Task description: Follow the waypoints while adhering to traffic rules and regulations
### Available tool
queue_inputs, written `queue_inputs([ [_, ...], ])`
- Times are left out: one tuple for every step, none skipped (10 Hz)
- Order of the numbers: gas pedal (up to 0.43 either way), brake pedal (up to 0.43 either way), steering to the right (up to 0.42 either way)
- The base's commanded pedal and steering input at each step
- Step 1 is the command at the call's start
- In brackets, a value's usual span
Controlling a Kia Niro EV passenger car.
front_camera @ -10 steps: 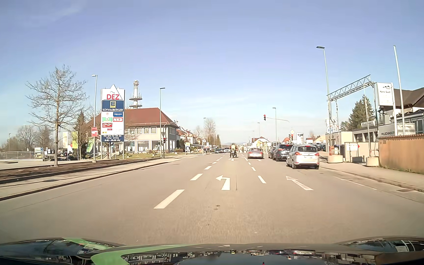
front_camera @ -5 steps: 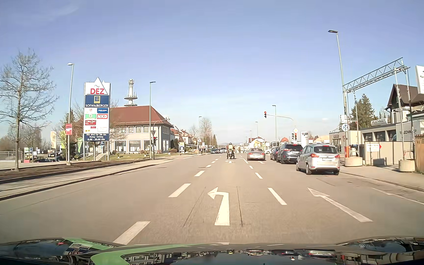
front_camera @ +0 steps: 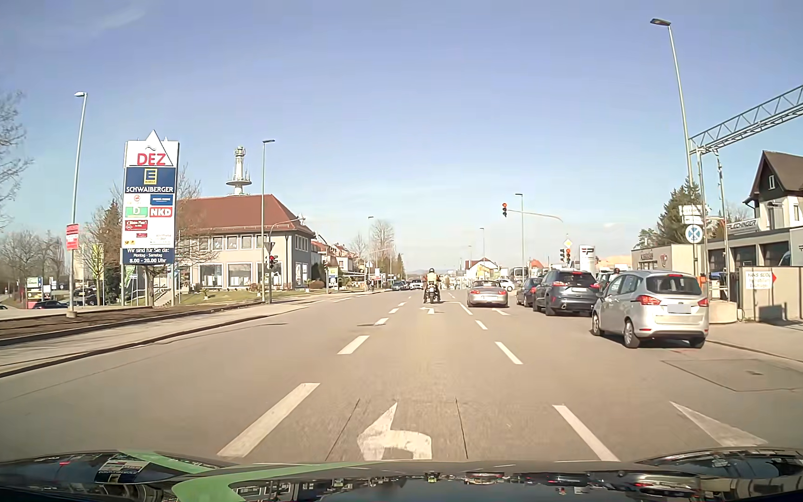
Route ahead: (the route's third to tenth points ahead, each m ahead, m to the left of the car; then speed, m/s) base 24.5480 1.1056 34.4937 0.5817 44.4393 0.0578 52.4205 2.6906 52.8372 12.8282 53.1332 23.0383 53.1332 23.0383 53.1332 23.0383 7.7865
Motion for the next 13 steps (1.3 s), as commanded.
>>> queue_inputs([
  [0.000, 0.195, 0.011],
  [0.000, 0.201, 0.011],
  [0.000, 0.207, 0.010],
  [0.000, 0.213, 0.010],
  [0.000, 0.213, 0.009],
  [0.000, 0.213, 0.008],
  [0.000, 0.213, 0.006],
  [0.000, 0.213, 0.005],
  [0.000, 0.213, 0.005],
  [0.000, 0.213, 0.005],
  [0.000, 0.189, 0.005],
  [0.000, 0.171, 0.005],
  [0.000, 0.165, 0.007],
])
